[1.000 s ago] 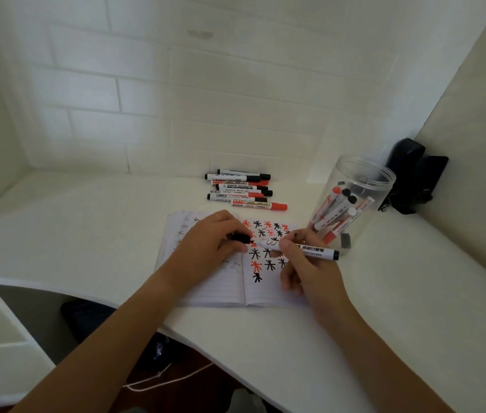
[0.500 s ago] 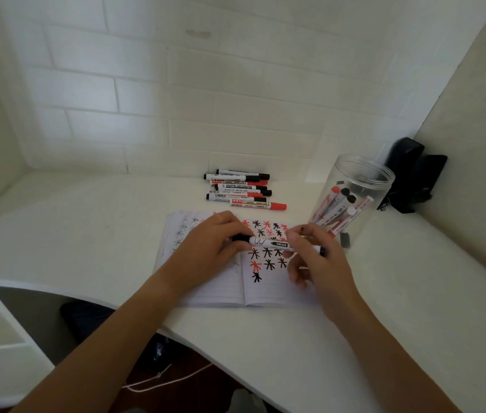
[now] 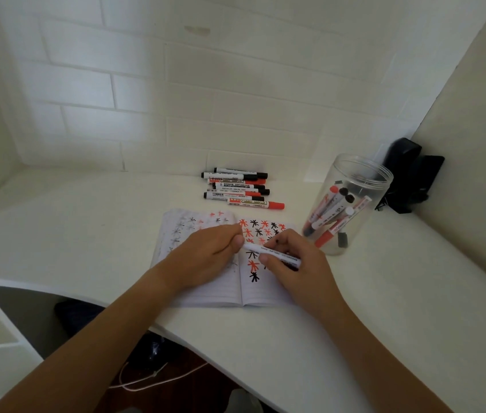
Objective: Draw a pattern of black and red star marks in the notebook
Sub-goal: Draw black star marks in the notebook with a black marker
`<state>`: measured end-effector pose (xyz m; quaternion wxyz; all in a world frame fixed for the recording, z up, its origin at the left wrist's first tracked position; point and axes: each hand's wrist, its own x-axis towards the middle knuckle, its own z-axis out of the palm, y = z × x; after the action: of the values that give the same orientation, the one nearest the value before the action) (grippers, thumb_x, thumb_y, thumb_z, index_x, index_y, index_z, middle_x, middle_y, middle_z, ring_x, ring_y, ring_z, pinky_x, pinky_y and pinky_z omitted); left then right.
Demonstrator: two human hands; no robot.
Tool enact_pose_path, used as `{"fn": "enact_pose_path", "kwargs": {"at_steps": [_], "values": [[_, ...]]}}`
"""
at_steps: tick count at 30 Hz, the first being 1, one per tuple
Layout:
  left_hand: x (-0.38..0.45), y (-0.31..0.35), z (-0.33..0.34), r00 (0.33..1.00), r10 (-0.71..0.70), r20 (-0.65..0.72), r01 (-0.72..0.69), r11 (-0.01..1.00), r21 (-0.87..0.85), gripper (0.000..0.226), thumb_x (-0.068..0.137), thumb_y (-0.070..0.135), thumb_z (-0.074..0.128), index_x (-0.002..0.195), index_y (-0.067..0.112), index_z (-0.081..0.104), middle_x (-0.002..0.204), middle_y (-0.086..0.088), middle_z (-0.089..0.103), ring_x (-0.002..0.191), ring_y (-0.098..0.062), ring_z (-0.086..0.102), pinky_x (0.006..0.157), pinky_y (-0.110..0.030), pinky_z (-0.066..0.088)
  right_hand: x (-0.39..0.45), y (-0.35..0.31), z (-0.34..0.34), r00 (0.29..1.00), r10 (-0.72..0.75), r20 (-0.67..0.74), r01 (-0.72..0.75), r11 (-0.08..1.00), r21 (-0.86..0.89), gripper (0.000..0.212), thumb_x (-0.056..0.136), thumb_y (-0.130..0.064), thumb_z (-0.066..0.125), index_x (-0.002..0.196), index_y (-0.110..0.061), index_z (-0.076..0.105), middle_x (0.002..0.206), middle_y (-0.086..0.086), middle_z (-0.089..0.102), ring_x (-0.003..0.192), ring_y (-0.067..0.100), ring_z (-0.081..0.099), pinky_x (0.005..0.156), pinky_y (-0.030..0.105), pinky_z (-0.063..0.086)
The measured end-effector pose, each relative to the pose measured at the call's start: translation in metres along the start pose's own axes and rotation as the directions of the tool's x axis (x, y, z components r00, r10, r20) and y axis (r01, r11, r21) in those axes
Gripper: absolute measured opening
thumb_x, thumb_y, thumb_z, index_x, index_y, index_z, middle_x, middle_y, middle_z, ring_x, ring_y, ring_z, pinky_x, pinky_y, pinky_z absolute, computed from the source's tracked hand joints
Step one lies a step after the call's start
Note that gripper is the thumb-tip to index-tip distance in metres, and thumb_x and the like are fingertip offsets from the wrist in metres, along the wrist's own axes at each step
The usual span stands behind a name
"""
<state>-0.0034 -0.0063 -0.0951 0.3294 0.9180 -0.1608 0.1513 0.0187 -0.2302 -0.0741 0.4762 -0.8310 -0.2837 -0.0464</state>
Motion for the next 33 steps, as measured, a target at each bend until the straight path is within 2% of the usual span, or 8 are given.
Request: {"fn": "enact_pose_path", "kwargs": {"at_steps": [10,14,18,20,23,25,29,33], "values": [[0.001,-0.005,-0.001,0.999,0.026,0.044,-0.027,0.999,0.018,0.025,0.107,0.041,0.032,0.086,0.030,0.041,0.077,0.012,0.052,0.074,-0.010,0.050,0.065,-0.017,0.036,0.006,-0.002,0.004,1.000,-0.003,0.001,0.003,1.000,0.011,0.018,0.091,-0.023,0.079,0.084,-0.021,0.062,0.069,-0.016,0.065,0.057,0.004,0.053,0.054,0.014,0.039],[-0.001,-0.004,-0.001,0.999,0.034,0.033,-0.035,0.999,0.022,0.029,0.107,0.045,0.029,0.090,0.027,0.044,0.081,0.009,0.055,0.073,-0.010,0.051,0.067,-0.029,0.043,0.007,-0.004,0.004,0.999,0.046,0.009,-0.047,0.996,0.072,0.017,0.093,-0.024,0.077,0.086,-0.015,0.064,0.068,-0.011,0.068,0.052,0.006,0.056,0.051,0.017,0.045],[0.001,0.003,0.000,0.998,0.018,-0.055,-0.018,1.000,0.003,0.030,0.107,0.046,0.030,0.101,0.024,0.049,0.086,0.012,0.051,0.076,-0.008,0.050,0.068,-0.029,0.042,0.008,-0.008,0.004,0.997,0.065,-0.042,-0.061,0.993,0.105,0.008,0.096,-0.013,0.072,0.096,-0.019,0.066,0.084,-0.005,0.068,0.063,0.006,0.065,0.058,0.018,0.051],[0.003,0.003,0.003,0.993,0.001,-0.117,0.001,1.000,0.012,0.038,0.105,0.050,0.030,0.123,0.022,0.049,0.102,0.013,0.051,0.089,-0.005,0.049,0.081,-0.028,0.042,0.010,-0.013,0.000,0.993,0.070,-0.096,-0.054,0.986,0.158,0.019,0.096,-0.001,0.065,0.102,-0.018,0.062,0.098,-0.001,0.065,0.071,0.007,0.069,0.061,0.022,0.055],[0.004,-0.001,0.007,0.983,-0.122,-0.139,0.128,0.991,0.031,0.068,0.100,0.063,0.027,0.156,0.026,0.017,0.145,0.005,0.041,0.133,-0.010,0.037,0.113,-0.036,0.026,0.015,-0.022,-0.012,0.971,0.019,-0.239,0.036,0.974,0.223,0.019,0.097,0.001,0.064,0.105,-0.015,0.057,0.099,0.000,0.069,0.076,0.015,0.074,0.064,0.030,0.062],[0.004,-0.005,0.008,0.983,-0.155,-0.098,0.168,0.975,0.147,0.069,0.100,0.063,0.027,0.158,0.030,0.013,0.162,0.003,0.026,0.150,-0.014,0.017,0.123,-0.044,0.014,0.017,-0.026,-0.026,0.923,-0.012,-0.384,0.118,0.960,0.254,0.016,0.098,-0.003,0.066,0.107,-0.012,0.057,0.098,0.004,0.073,0.079,0.022,0.076,0.072,0.040,0.064],[0.004,-0.009,0.012,0.992,-0.120,0.031,0.101,0.926,0.363,0.054,0.100,0.055,0.027,0.148,0.036,0.040,0.166,0.003,0.020,0.155,-0.015,0.002,0.125,-0.047,0.002,0.022,-0.042,-0.065,0.723,-0.145,-0.675,0.299,0.947,0.117,0.021,0.102,-0.012,0.065,0.109,-0.029,0.054,0.104,0.007,0.073,0.086,0.026,0.076,0.084,0.050,0.062],[0.003,-0.008,0.011,0.991,-0.128,0.035,0.105,0.917,0.386,0.066,0.093,0.062,0.014,0.150,0.037,0.038,0.166,0.004,0.019,0.154,-0.016,0.005,0.125,-0.044,0.002,0.038,-0.059,-0.104,0.537,-0.354,-0.765,0.374,0.914,-0.160,0.020,0.107,-0.009,0.051,0.121,-0.023,0.047,0.108,0.015,0.068,0.086,0.022,0.071,0.081,0.032,0.059]]}}
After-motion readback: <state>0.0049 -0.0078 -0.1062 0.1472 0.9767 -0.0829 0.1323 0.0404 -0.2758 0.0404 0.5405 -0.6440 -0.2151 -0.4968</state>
